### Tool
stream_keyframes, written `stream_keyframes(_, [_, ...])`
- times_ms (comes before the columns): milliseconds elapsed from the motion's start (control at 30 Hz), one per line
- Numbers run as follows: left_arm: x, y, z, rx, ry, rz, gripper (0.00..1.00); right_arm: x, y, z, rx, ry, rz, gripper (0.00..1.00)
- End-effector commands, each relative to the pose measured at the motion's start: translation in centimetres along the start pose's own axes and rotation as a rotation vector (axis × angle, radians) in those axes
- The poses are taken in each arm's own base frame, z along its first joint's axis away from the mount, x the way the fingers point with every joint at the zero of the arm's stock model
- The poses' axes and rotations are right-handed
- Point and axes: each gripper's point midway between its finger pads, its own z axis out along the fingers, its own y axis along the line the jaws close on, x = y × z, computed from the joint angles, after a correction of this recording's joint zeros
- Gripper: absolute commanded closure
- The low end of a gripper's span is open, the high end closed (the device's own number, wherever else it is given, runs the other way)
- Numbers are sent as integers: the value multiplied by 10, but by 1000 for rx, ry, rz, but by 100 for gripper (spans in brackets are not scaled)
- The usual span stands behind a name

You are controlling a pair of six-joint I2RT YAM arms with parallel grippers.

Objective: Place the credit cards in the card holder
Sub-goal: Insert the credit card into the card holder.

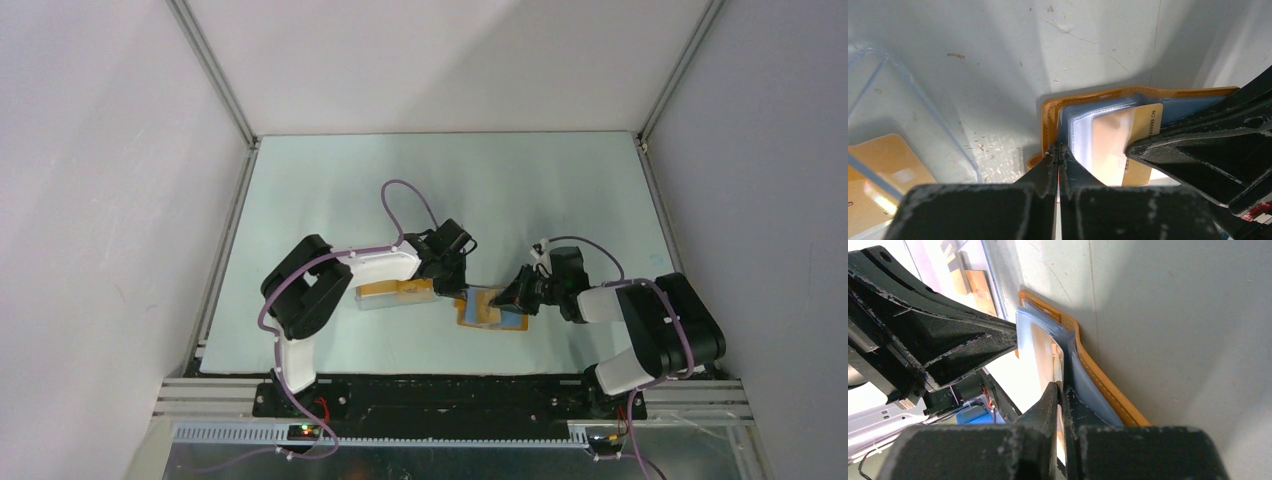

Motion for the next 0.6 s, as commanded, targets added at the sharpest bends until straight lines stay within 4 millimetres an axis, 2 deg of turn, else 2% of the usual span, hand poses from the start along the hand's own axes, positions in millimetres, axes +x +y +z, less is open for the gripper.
stream_keyframes(0, [24,32,26,-92,72,-7,100,13,-2,5,61,22,-18,89])
stream_keyframes(33, [24,32,26,-93,72,-9,100,16,-4,3,80,30,-11,86])
stream_keyframes(200, [24,32,26,-94,72,-11,100,16,-4,-11,155,-2,-38,59])
stream_keyframes(333, [24,33,26,-95,73,-10,100,15,-4,-16,189,-10,-58,43])
stream_keyframes(467, [24,33,26,-95,72,-11,100,13,-3,-16,209,-8,-65,36])
stream_keyframes(567, [24,33,26,-94,73,-12,100,12,-2,-13,225,3,-72,34])
